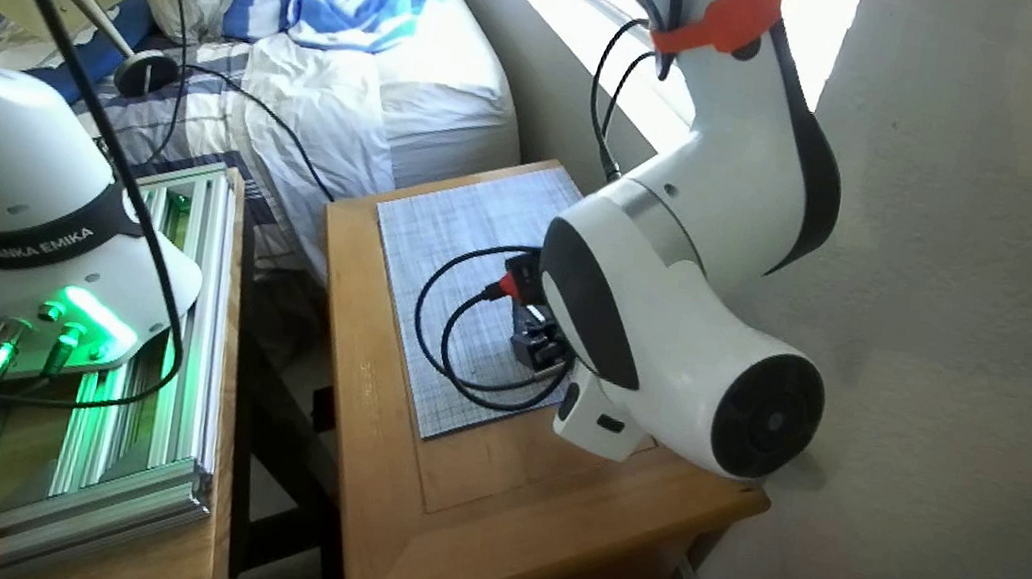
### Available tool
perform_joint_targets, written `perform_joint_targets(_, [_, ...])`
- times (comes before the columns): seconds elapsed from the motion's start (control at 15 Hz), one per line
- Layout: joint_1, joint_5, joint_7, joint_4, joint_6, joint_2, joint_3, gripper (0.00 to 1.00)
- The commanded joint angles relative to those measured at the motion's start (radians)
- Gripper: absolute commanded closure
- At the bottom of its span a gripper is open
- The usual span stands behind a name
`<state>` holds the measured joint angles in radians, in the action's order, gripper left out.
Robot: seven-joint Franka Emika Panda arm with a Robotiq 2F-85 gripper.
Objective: Lift the alarm clock and put it up straight
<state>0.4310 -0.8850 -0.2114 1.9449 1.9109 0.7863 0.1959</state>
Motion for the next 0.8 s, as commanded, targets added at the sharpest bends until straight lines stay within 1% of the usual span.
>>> perform_joint_targets(0.0, [0.023, -0.043, 0.035, -0.077, -0.078, 0.064, 0.000, 0.00])
perform_joint_targets(0.47, [0.029, -0.044, 0.032, -0.141, -0.150, 0.120, 0.008, 0.00])
perform_joint_targets(0.53, [0.029, -0.043, 0.032, -0.148, -0.157, 0.125, 0.010, 0.19])
perform_joint_targets(0.73, [0.029, -0.041, 0.029, -0.164, -0.175, 0.139, 0.014, 0.41])
